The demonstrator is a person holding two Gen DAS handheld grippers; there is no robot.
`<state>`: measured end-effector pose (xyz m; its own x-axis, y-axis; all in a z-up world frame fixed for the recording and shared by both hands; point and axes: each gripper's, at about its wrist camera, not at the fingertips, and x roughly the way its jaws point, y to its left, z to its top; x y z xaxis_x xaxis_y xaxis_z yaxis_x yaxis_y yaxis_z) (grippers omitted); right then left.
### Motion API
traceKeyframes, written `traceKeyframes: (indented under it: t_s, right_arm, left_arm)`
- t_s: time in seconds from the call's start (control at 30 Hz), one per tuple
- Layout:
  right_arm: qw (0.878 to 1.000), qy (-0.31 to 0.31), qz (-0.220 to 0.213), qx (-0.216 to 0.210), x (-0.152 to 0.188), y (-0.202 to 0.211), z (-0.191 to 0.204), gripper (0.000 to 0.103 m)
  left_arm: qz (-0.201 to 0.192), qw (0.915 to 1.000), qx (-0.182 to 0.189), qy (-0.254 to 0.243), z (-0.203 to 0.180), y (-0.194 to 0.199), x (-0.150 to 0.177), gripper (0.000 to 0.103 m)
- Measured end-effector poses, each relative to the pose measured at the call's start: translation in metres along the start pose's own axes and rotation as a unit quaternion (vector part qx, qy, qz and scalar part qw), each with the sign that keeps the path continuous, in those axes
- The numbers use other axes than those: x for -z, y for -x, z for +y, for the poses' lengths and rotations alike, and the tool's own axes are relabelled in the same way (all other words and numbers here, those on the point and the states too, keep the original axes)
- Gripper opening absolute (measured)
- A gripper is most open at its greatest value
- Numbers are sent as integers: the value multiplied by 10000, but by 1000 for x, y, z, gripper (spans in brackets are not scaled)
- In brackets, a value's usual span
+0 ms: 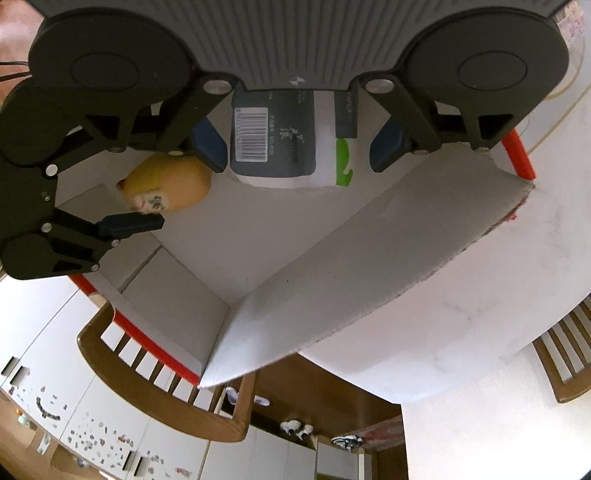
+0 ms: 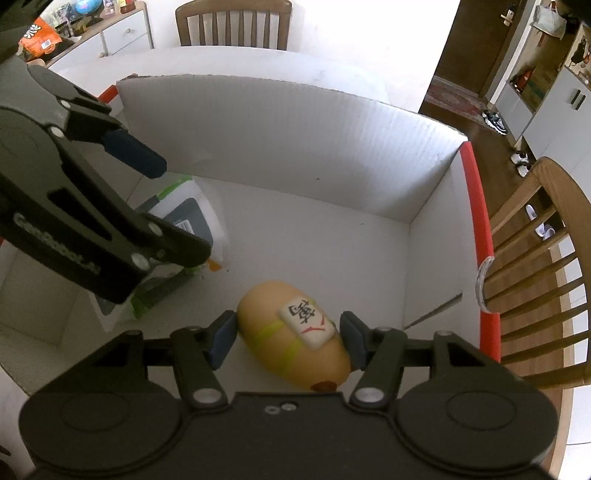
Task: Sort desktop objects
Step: 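Open the left tool dropping the tissue pack while the right tool releases the toy, then withdraw both tools from the shoebox back toward the snack pile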
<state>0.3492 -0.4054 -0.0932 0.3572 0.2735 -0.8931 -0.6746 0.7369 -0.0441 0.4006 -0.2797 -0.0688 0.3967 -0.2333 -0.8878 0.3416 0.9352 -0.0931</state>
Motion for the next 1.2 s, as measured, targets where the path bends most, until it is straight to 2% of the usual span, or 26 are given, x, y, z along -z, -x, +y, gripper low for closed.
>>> traceKeyframes:
  t_s: [0.17, 0.6, 0.87, 1.2]
  right_arm:
    - [10000, -27, -85, -9, 2, 8, -3, 76]
    - [9990, -156, -404, -57, 9, 44, 7, 78]
    - [9978, -306, -592, -68, 7, 65, 14, 79]
    - [9945, -459, -928, -128, 13, 96, 45, 82]
  left_arm:
    - [-107, 9999, 27, 11, 0, 8, 3, 84]
    - [-457, 9988, 155, 20, -8, 44, 16, 84]
    - [-693, 9975, 100, 76, -4, 75, 37, 84]
    - [-1031, 9943, 176, 207, 6, 116, 68, 84]
